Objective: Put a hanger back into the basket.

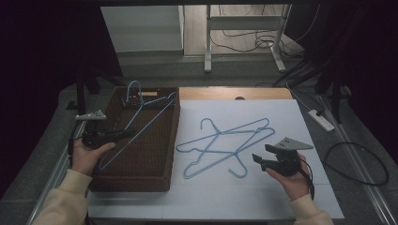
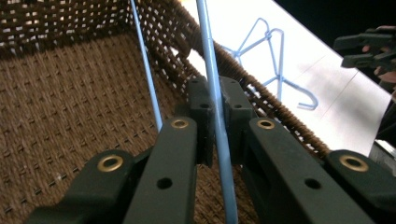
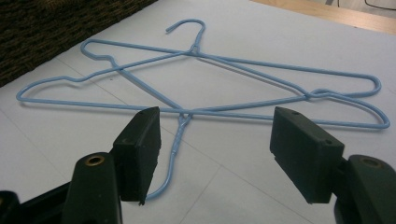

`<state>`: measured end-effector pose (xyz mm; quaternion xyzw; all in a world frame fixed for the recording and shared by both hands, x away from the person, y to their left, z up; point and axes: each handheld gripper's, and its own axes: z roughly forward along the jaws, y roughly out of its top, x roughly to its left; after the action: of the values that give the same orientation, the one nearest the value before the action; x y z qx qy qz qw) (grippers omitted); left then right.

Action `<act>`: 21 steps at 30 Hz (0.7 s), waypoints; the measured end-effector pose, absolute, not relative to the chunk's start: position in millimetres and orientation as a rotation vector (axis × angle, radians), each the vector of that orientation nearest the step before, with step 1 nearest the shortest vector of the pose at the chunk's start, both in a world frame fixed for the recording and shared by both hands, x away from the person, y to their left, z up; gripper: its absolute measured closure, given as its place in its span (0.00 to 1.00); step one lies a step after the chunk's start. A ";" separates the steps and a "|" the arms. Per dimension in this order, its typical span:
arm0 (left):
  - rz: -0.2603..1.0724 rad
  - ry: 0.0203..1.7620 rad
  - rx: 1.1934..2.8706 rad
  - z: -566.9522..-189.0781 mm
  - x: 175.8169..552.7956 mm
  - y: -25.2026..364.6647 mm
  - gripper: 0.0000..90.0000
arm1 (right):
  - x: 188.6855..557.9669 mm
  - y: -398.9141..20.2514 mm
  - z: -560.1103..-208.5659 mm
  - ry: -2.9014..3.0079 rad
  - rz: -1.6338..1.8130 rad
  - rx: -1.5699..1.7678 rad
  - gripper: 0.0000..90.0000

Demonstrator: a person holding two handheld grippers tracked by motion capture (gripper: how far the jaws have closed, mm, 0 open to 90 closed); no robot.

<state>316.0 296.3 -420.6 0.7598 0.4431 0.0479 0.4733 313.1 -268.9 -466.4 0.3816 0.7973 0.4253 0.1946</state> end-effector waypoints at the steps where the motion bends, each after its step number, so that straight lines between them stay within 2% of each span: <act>1: 0.118 1.090 1.868 -421.8 317.2 295.6 0.95 | 313.0 -268.7 -466.6 2.237 1.192 1.069 0.38; 21: 0.144 1.224 2.058 -445.5 336.6 287.8 0.95 | 313.1 -266.6 -468.6 2.254 1.179 1.067 0.38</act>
<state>336.6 287.8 -445.5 0.7994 0.4756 0.0559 0.3628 313.1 -266.6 -468.6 0.3799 0.8021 0.4195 0.1906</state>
